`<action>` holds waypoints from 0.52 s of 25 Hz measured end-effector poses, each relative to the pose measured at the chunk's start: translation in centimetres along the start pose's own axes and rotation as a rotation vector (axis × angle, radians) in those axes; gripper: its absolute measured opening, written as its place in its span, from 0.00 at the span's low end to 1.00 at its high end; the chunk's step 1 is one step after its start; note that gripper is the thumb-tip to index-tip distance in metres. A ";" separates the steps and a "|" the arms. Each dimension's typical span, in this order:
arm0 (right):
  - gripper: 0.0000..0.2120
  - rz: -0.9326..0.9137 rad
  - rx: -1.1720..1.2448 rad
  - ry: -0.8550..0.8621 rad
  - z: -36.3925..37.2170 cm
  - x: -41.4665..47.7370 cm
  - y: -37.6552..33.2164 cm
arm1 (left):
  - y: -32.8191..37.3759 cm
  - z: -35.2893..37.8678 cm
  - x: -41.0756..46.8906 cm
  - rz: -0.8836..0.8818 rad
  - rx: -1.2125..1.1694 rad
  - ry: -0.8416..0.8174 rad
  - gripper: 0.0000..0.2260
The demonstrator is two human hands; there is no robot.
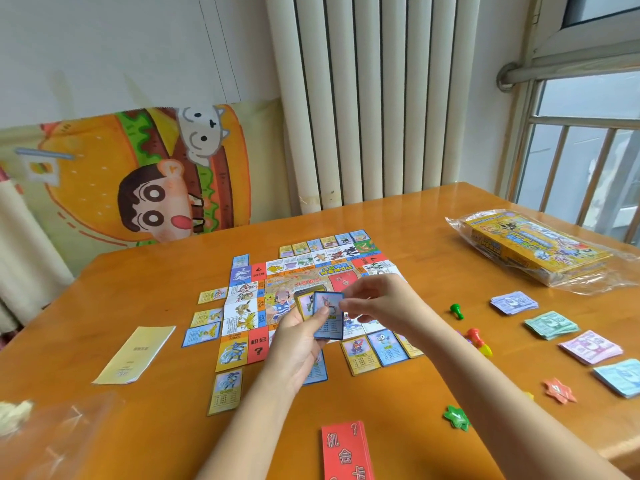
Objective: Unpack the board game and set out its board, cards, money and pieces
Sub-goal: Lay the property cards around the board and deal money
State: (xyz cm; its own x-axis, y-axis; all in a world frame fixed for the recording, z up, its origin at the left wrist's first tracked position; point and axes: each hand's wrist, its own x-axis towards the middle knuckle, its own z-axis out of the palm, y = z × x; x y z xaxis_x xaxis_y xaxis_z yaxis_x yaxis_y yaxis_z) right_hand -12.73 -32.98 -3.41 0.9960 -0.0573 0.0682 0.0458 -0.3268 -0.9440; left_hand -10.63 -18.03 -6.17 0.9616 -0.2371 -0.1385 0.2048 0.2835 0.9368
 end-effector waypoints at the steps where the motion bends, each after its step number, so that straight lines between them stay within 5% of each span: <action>1: 0.05 0.001 -0.020 -0.004 0.1 0.1 0.1 | 0.1 0.1 -0.1 0.002 0.009 -0.006 0.07; 7: 0.05 0.072 -0.040 0.002 -0.5 0.6 0.1 | 2.7 -2.6 0.6 -0.071 -0.214 0.074 0.10; 13: 0.13 0.134 -0.077 -0.042 -1.6 0.2 1.0 | 4.7 -6.7 0.4 -0.150 -0.107 0.028 0.11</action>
State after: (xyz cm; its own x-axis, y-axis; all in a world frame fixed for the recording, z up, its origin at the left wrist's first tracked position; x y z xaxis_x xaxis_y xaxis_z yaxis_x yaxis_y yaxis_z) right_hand -12.62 -34.81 -3.79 0.9952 -0.0658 -0.0719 -0.0920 -0.3903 -0.9161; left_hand -8.09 -10.59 -3.93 0.9232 -0.2585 -0.2844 0.3632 0.3444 0.8657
